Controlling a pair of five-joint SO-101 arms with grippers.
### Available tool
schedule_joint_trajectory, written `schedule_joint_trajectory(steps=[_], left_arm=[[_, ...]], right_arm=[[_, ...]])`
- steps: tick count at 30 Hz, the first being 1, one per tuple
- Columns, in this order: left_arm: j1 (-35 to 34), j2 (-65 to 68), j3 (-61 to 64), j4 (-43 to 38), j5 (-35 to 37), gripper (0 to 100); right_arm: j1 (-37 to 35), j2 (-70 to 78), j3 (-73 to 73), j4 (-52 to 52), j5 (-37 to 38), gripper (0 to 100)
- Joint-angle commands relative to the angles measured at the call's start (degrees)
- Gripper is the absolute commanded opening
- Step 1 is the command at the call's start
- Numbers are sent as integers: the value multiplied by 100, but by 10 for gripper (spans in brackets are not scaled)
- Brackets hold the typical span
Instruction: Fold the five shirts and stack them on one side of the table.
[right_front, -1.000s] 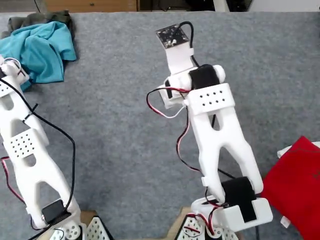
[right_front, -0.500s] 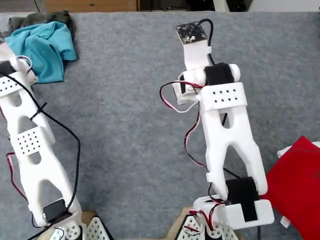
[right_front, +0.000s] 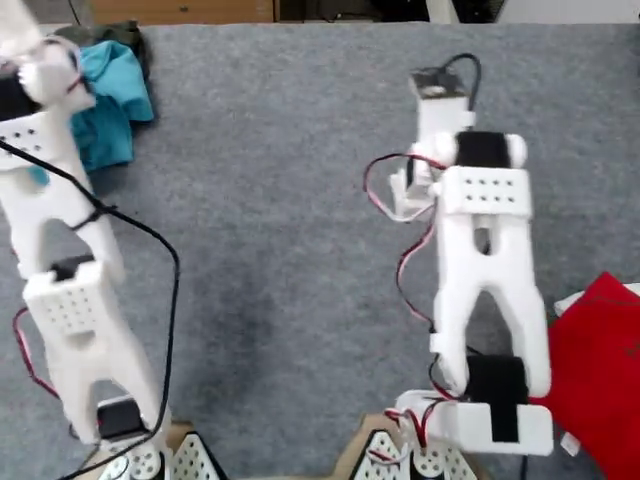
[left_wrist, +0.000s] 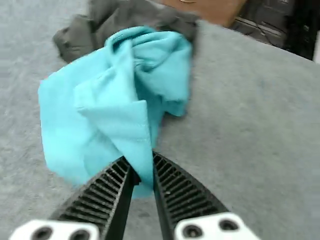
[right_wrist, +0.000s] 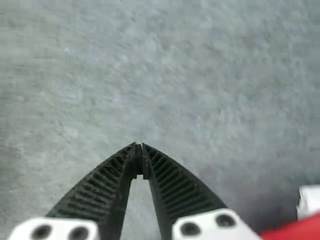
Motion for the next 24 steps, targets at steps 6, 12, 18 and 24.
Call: schedule_joint_trajectory(steps=[6,12,18,24], left_arm=[[1969,-3257,2699,70,-35,19],[3815,-4593,4167,62,-26,19],[4985,-4998,5231,62,273,19],[5670,-4998,6031,62,308,19]], right_arm=[[1024,-84,-585,932,747,7],[2079,-84,-892,1266,1495,7],[3275,-84,-831,1266,2215,7],[4127,-84,-514,1284,2787,7]])
